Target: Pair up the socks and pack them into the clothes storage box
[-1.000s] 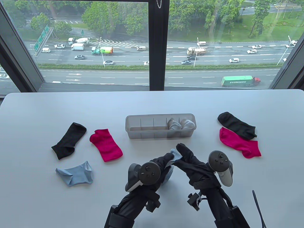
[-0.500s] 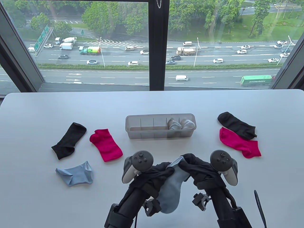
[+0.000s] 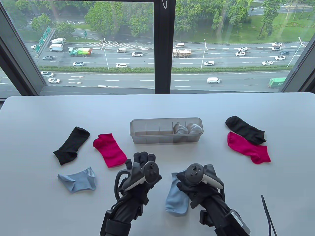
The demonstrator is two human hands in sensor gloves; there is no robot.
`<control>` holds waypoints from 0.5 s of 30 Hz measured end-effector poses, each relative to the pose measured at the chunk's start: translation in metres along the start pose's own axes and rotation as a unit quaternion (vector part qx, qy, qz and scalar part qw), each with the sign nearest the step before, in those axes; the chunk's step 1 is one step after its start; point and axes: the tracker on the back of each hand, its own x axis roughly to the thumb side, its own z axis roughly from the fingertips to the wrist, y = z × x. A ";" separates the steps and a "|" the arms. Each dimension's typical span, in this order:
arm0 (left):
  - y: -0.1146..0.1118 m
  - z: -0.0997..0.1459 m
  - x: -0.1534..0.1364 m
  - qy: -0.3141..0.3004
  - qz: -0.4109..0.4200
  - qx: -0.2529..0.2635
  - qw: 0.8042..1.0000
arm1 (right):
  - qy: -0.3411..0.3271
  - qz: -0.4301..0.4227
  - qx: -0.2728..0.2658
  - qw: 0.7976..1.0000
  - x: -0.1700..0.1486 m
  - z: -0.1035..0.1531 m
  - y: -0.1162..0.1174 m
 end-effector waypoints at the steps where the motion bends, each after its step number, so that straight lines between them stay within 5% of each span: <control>1: 0.006 0.001 -0.013 0.021 0.011 0.002 1.000 | -0.020 -0.041 -0.025 0.999 0.001 0.004 -0.003; 7: 0.018 0.012 -0.087 0.199 0.015 -0.016 0.980 | -0.024 -0.010 -0.123 0.992 -0.002 0.021 -0.022; 15: -0.019 0.013 -0.144 0.366 0.029 -0.121 0.922 | -0.017 -0.006 -0.139 0.990 -0.007 0.023 -0.026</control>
